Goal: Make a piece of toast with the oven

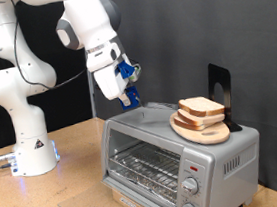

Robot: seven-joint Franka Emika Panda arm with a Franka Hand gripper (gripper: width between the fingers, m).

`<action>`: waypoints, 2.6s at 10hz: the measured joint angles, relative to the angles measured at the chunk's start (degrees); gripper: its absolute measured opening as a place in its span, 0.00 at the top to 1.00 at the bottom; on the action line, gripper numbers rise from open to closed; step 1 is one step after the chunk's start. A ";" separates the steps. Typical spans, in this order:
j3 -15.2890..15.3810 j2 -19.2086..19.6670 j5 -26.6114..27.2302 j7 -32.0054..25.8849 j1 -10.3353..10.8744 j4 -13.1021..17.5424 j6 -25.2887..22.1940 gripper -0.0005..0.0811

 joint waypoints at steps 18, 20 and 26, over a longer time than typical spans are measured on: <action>2.21 -0.14 1.46 -0.04 0.82 -0.14 0.91 0.47; 2.07 -0.38 1.70 -0.04 0.80 -0.14 1.03 0.47; 1.98 -0.61 -1.28 -0.17 0.54 0.12 2.88 0.47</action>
